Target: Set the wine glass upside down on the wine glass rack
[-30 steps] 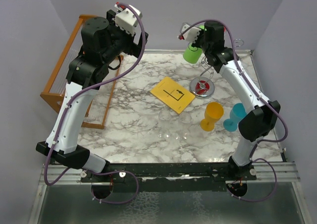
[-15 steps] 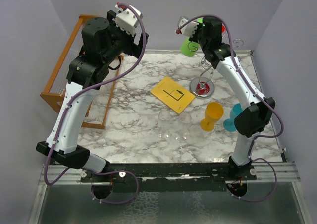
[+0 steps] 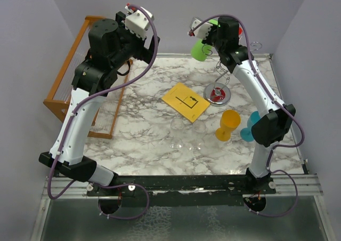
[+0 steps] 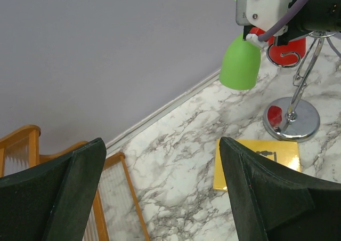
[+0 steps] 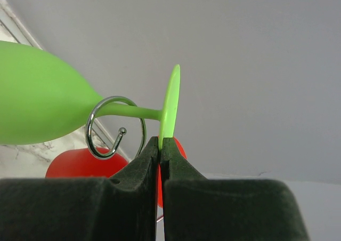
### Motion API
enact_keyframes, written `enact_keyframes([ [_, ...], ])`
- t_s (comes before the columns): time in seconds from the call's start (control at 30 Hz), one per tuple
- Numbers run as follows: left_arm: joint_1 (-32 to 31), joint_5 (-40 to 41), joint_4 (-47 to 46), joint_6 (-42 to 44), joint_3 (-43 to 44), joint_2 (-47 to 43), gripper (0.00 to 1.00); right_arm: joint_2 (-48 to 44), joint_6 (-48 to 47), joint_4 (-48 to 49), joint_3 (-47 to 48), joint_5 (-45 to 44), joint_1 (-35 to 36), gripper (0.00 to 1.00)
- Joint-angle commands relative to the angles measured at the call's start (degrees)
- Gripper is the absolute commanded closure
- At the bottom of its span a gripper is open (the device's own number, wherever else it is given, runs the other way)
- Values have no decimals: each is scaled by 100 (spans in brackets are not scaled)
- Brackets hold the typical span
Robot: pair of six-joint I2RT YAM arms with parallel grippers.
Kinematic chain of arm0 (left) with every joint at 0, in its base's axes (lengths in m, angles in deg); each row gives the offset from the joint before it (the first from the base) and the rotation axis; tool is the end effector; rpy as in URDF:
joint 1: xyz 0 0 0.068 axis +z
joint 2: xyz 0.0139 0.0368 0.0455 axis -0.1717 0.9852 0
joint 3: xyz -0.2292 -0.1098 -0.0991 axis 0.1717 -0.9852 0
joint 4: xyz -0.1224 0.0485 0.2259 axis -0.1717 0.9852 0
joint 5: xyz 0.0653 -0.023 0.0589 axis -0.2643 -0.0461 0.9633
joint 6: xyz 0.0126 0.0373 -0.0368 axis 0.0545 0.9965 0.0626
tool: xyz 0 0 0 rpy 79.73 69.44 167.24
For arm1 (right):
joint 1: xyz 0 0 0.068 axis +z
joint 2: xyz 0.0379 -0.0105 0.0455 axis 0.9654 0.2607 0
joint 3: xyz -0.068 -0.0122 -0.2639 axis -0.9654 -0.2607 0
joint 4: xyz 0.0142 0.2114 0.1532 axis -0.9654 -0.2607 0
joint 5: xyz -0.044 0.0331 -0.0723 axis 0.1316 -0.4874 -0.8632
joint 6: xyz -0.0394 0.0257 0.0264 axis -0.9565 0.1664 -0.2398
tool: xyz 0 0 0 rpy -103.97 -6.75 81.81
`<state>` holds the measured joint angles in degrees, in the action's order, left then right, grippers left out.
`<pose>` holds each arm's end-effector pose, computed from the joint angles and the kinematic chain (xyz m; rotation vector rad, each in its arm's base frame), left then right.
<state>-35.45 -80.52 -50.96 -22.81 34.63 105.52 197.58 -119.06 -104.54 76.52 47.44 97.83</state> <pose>0.2477 -0.1212 0.5475 0.5905 1.5427 -0.2302 0.4129 0.1653 0.4273 -1.1549 1.4963 -0.7151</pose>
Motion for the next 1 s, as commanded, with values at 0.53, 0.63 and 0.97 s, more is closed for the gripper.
enact_keyframes([
  [0.53,25,-172,14,33,-109,-8,9,-606,-45,-207,-562,455,41,96],
  [0.63,25,-170,9,40,-114,-7,9,-662,-56,-200,-650,464,43,95],
  [0.97,20,-198,14,57,-164,0,9,-759,-74,-71,-937,318,44,89],
])
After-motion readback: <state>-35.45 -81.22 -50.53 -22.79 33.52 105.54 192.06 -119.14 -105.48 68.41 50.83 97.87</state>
